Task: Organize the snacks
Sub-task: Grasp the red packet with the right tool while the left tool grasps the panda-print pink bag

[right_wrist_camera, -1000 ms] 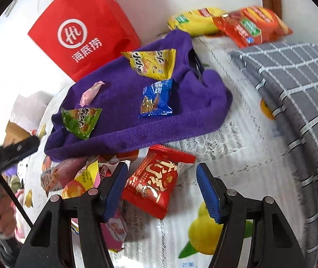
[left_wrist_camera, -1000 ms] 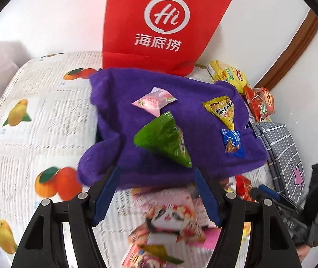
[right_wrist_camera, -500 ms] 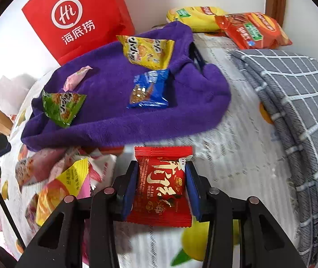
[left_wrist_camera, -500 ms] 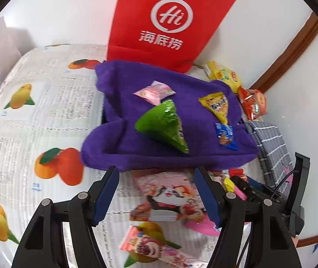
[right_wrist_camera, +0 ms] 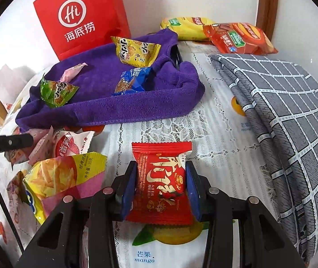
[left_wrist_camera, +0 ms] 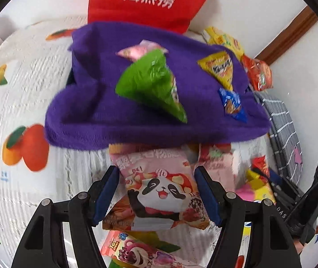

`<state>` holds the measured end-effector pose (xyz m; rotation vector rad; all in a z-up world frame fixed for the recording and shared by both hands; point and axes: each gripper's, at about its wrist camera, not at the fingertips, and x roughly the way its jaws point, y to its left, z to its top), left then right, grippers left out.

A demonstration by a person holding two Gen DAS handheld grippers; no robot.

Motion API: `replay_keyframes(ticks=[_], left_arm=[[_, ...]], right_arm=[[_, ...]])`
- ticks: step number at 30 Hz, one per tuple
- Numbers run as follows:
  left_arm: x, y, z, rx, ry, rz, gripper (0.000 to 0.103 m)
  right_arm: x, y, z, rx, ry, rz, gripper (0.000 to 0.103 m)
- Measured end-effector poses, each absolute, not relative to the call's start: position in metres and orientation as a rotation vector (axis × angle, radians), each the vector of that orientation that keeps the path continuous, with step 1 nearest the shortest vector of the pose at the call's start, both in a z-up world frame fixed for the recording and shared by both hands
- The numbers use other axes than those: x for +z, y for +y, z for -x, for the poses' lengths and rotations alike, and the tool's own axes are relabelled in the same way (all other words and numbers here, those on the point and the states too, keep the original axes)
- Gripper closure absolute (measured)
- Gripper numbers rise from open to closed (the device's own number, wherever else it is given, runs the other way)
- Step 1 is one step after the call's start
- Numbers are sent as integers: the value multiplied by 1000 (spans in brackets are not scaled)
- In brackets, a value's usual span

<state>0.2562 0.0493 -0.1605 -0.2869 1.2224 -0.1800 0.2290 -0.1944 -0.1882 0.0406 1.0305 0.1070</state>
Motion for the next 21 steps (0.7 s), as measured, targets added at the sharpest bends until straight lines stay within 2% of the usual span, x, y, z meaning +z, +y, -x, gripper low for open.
replay_keyframes(ticks=[11, 19, 21], left_arm=[[-166, 41, -239, -165, 1204, 232, 34], [-160, 57, -232, -211, 1191, 327, 48], [-157, 58, -230, -212, 1183, 329, 48]], right_arm=[[-188, -189, -228, 90, 1016, 1, 62], [-184, -198, -220, 111, 1030, -49, 63], [-184, -200, -216, 114, 1032, -65, 63]])
